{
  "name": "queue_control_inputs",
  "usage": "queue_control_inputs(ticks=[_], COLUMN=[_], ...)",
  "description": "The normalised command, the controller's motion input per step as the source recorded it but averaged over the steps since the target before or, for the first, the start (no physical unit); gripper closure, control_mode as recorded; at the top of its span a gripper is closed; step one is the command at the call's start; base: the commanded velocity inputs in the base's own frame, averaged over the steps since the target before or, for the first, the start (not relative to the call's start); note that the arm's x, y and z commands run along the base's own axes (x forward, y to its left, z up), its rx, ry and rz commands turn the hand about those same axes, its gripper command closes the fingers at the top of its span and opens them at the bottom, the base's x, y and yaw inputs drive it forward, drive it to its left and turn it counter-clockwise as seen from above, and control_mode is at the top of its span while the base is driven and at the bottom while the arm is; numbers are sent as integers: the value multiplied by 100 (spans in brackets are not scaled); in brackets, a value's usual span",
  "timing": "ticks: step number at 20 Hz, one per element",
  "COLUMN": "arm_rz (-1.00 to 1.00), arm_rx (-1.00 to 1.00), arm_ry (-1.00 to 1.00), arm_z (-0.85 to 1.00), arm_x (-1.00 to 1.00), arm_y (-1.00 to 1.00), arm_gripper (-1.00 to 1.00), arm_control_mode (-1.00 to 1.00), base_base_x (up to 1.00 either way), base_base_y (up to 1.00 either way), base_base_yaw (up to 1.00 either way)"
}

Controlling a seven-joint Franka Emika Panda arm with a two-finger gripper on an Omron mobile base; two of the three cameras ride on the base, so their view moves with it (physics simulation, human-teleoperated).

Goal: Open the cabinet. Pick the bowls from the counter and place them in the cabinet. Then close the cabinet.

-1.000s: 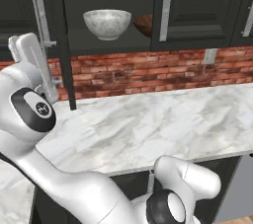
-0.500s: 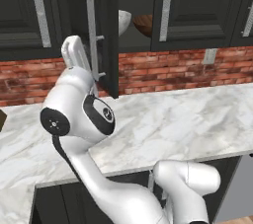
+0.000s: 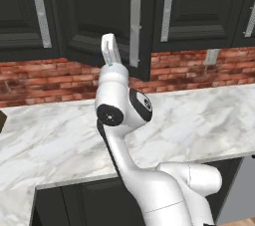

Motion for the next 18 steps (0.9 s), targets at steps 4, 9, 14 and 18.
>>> queue_control_inputs(ticks=[4,9,14,18], arm_rz=[0,0,11,15], arm_rx=[0,2,14,14], arm_ry=[-6,-2,1,5], arm_z=[1,2,7,4], arm_x=[79,95,100,100], arm_y=[-58,-51,-51,-49], arm_gripper=[-100,-100,-100,-100], arm_control_mode=[-100,-100,-100,-100], base_base_x=[0,0,0,0], base_base_y=[0,0,0,0], base_base_yaw=[0,0,0,0])
